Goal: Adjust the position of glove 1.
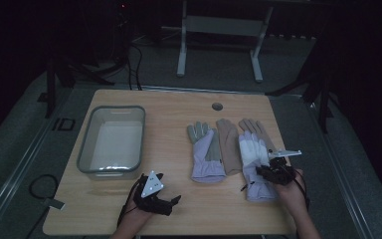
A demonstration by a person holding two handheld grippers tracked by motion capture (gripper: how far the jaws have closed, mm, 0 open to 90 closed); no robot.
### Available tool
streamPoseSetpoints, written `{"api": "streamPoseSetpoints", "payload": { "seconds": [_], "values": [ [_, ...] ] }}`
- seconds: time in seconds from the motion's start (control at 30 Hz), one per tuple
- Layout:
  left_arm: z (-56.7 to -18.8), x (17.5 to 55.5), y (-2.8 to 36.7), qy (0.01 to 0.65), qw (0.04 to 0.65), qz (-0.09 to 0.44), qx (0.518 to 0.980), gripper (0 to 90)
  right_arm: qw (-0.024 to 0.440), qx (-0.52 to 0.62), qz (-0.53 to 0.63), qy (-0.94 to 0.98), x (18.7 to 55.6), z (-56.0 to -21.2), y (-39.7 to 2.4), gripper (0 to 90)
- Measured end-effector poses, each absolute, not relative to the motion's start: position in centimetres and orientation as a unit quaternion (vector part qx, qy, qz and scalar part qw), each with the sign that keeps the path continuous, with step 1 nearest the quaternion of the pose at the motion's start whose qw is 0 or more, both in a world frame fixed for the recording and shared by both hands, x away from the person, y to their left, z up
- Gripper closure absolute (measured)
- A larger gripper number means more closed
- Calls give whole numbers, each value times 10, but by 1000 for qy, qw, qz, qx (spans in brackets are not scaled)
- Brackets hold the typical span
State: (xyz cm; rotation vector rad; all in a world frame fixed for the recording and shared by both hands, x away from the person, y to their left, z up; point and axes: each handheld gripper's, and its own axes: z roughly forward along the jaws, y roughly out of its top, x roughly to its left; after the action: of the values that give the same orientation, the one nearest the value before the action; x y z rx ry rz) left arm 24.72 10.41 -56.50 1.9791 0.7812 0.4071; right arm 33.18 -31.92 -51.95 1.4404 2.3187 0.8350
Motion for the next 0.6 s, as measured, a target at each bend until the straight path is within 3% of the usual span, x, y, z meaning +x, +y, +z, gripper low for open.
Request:
{"api": "streamPoseSetpoints", "payload": {
  "seconds": [0.6],
  "values": [
    [-565, 248, 102, 315, 459, 165, 815, 6, 165, 486, 340, 788, 317, -442, -321, 799]
  ]
}}
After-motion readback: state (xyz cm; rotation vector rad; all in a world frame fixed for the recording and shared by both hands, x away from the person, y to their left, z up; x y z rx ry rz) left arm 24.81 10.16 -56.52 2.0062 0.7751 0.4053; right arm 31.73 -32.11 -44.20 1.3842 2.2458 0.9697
